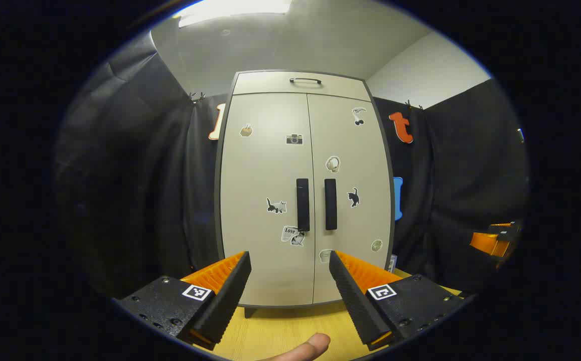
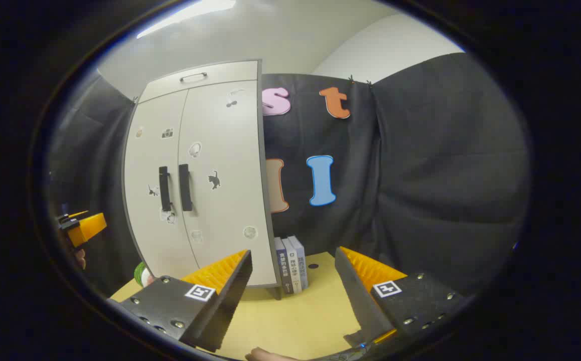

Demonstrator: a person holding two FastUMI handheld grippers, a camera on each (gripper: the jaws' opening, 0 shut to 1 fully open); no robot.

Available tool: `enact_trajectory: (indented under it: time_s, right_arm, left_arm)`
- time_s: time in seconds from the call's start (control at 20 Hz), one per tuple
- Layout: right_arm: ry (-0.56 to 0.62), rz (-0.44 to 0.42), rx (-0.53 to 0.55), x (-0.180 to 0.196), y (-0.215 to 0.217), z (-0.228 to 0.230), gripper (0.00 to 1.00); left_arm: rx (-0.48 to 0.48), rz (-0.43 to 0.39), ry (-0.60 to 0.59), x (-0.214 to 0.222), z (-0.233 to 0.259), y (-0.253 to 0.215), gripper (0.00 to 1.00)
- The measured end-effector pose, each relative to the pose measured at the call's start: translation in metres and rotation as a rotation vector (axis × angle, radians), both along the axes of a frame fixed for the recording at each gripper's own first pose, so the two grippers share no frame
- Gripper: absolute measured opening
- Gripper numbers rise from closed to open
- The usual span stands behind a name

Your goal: Open the right door of the double-door shoe cabinet with the right hand, and open the left door with the left hand.

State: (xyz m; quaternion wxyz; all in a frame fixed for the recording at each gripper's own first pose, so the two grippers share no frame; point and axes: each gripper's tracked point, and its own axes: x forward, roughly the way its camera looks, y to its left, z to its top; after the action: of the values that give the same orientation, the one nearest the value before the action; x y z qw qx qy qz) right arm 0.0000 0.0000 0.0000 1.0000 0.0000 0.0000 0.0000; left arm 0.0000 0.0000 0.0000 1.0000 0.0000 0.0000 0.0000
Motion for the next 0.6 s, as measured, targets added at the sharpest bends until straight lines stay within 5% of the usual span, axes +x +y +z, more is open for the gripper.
enact_trajectory:
  time_s: [0.6]
  right_arm:
    - [-0.028, 0.005, -0.033, -0.005, 0.0037, 0.0012, 0.98]
  left_arm:
    - [-0.038, -0.004, 0.0, 0.0013, -0.0077, 0.0049, 0.98]
